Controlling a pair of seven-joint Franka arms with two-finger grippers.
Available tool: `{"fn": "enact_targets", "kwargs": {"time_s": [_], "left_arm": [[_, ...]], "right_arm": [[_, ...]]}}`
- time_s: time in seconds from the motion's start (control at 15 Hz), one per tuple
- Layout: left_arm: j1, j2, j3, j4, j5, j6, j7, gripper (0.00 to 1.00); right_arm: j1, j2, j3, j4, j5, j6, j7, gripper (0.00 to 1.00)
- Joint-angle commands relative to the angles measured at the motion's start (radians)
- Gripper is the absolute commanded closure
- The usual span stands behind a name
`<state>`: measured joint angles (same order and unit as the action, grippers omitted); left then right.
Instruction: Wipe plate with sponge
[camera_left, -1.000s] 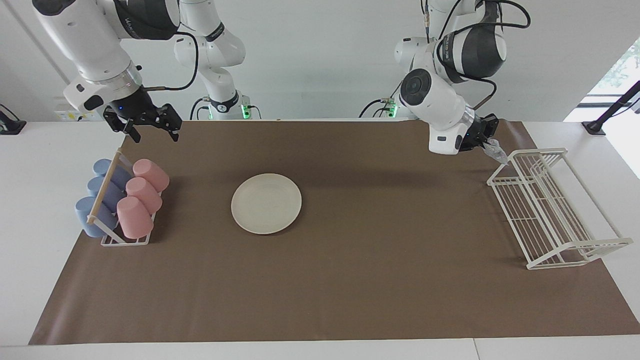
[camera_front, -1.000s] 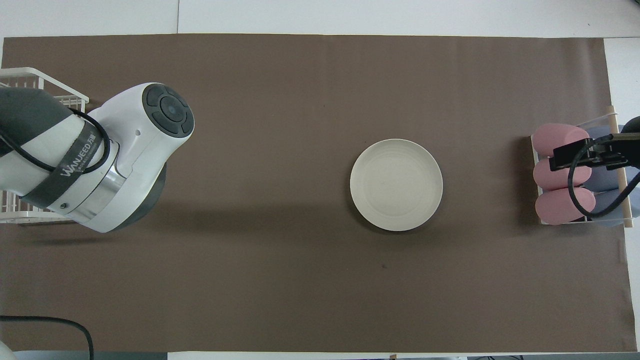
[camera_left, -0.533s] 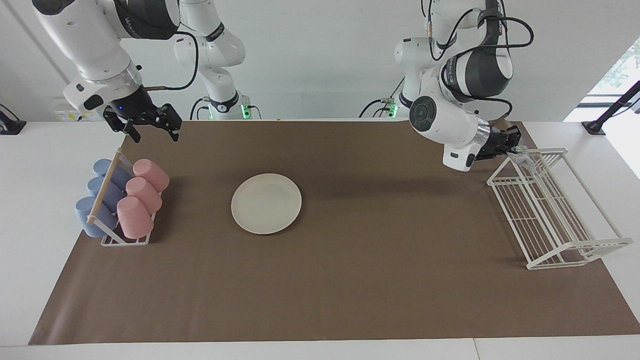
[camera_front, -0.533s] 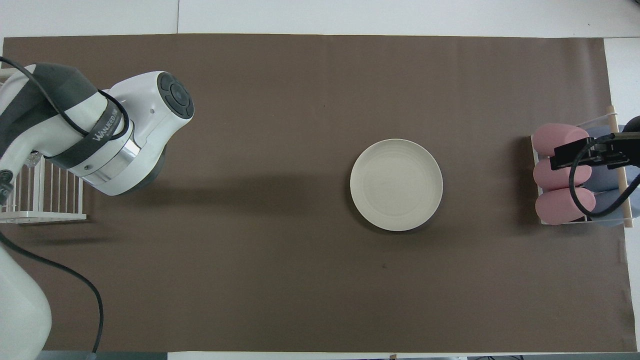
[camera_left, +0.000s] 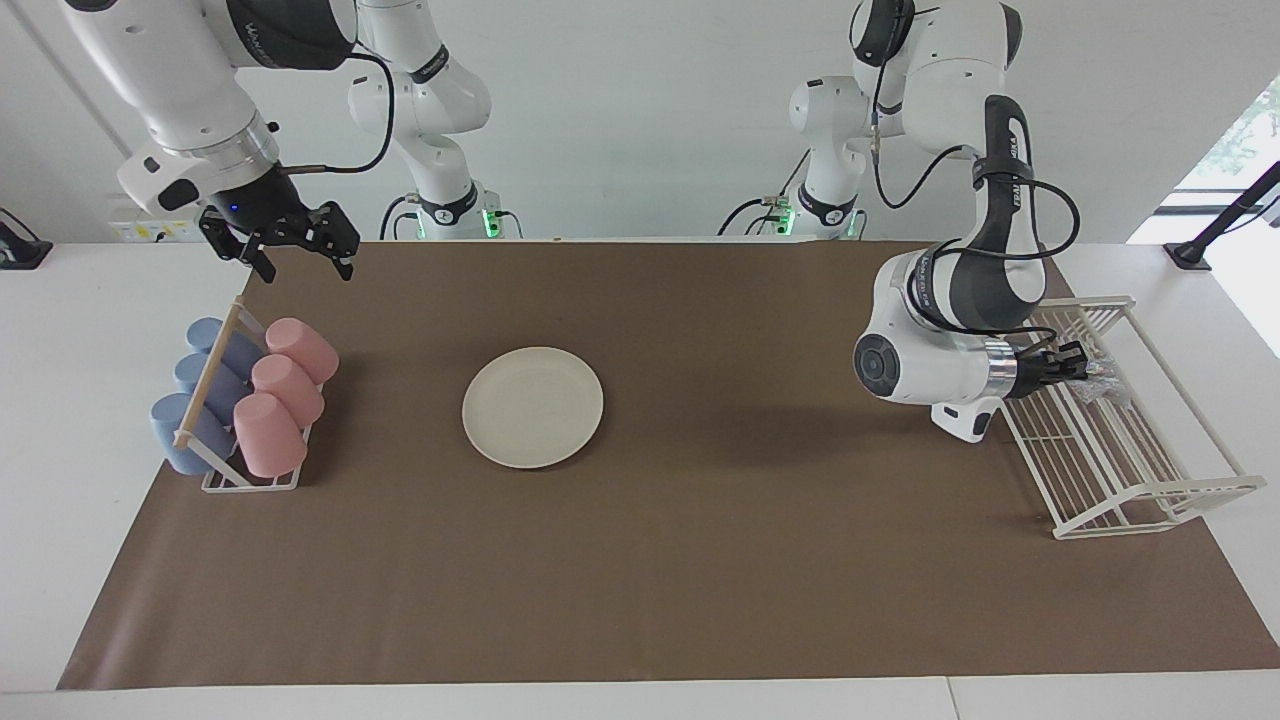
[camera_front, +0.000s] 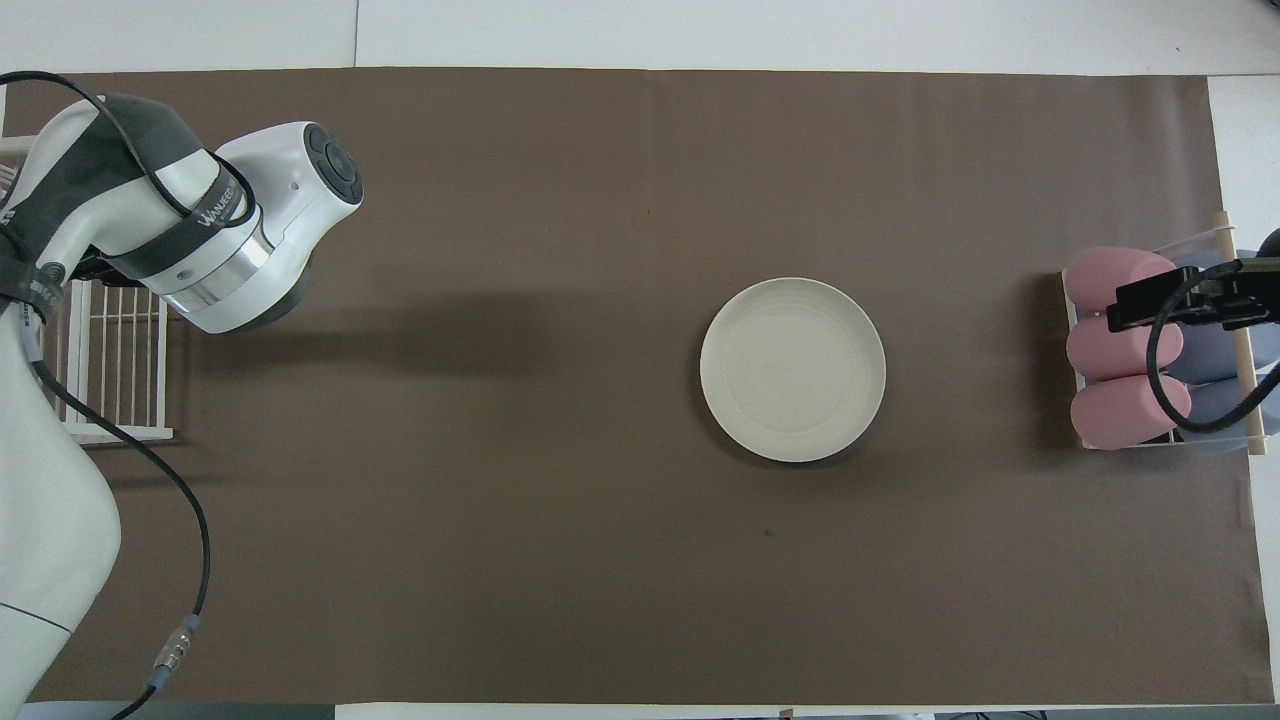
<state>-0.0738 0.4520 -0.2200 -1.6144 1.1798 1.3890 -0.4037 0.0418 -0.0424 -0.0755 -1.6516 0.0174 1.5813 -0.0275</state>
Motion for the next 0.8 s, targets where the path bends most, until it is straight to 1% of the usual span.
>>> {"fn": "enact_targets", "kwargs": {"time_s": [0.0,0.27,0.53,0.6,0.73], "left_arm": [[0.022,0.000,-0.007,0.001,-0.022,0.033,0.014,1.00],[0.049,-0.007,-0.007,-0.035,-0.023,0.074,-0.020,1.00],[0.055,-0.007,-0.007,-0.036,-0.028,0.087,-0.024,1.00],[0.055,-0.007,-0.007,-0.036,-0.035,0.088,-0.026,0.90],[0.057,-0.007,-0.007,-0.035,-0.037,0.100,-0.029,0.59]], "right_arm": [[-0.013,0.009,0.011,0.012,-0.014,-0.003,-0.009,0.00],[-0.011,0.009,0.011,0.012,-0.014,-0.003,0.000,0.00],[-0.011,0.009,0.011,0.012,-0.014,-0.003,0.001,0.00],[-0.010,0.007,0.011,0.012,-0.014,-0.003,0.001,0.00],[-0.011,0.009,0.011,0.012,-0.014,-0.003,0.001,0.00]]}}
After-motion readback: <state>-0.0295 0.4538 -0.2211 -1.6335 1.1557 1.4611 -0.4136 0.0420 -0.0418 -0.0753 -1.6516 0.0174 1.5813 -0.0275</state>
